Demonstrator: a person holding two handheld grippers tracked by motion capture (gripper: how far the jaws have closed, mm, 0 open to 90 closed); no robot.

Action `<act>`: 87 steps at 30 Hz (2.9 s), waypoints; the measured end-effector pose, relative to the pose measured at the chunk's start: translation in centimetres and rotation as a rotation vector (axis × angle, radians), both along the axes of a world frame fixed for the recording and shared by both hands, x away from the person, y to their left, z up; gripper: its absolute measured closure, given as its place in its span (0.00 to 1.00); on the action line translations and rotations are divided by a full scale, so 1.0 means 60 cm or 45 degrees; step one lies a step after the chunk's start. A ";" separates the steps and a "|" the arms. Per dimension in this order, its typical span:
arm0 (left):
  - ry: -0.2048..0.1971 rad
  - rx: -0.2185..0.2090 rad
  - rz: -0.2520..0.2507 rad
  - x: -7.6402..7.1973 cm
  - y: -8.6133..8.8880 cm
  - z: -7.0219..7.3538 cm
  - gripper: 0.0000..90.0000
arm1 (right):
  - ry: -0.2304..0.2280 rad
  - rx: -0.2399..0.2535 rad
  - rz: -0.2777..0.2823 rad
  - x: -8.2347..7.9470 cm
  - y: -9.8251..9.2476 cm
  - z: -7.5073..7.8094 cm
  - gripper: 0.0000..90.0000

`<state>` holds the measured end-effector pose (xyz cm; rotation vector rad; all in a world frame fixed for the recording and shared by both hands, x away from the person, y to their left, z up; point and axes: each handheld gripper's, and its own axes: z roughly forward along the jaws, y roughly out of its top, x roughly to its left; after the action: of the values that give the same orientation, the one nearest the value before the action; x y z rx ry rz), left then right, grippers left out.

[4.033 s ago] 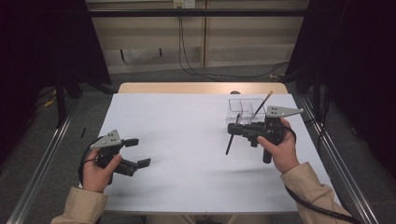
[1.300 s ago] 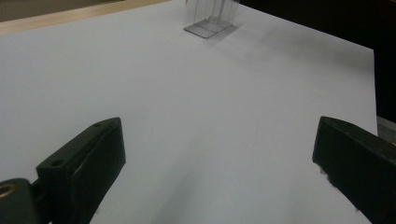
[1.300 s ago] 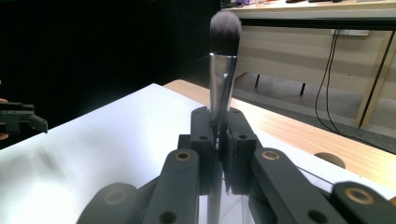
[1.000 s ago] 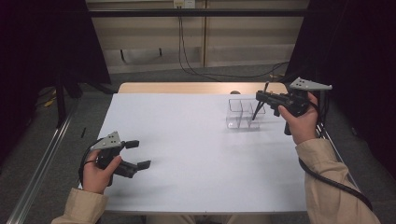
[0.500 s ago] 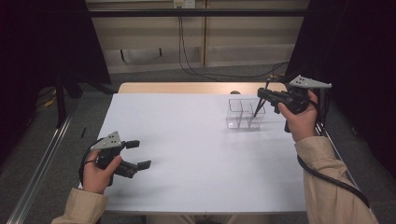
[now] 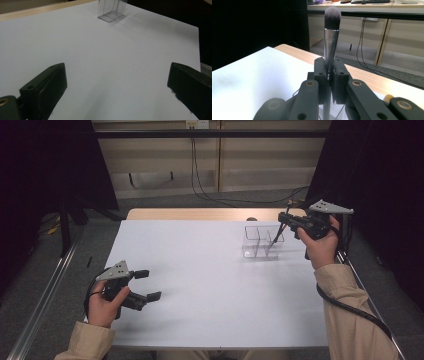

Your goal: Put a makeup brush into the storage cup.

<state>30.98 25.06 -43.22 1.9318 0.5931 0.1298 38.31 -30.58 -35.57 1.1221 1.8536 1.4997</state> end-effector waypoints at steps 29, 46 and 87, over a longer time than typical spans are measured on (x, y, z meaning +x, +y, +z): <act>-0.002 -0.002 -0.005 -0.001 0.001 -0.001 0.03 | -0.015 -0.030 -0.086 0.016 0.003 -0.008 0.94; 0.003 0.004 -0.005 -0.001 -0.001 -0.001 0.03 | -0.012 -0.032 -0.100 0.018 0.000 -0.023 0.94; -0.001 0.004 -0.007 -0.002 0.000 -0.003 0.03 | 0.015 -0.038 -0.107 0.029 0.009 -0.048 0.93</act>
<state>30.84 25.08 -43.38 1.9361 0.5874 0.1275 40.05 -30.06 -38.43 1.1819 1.8075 1.4171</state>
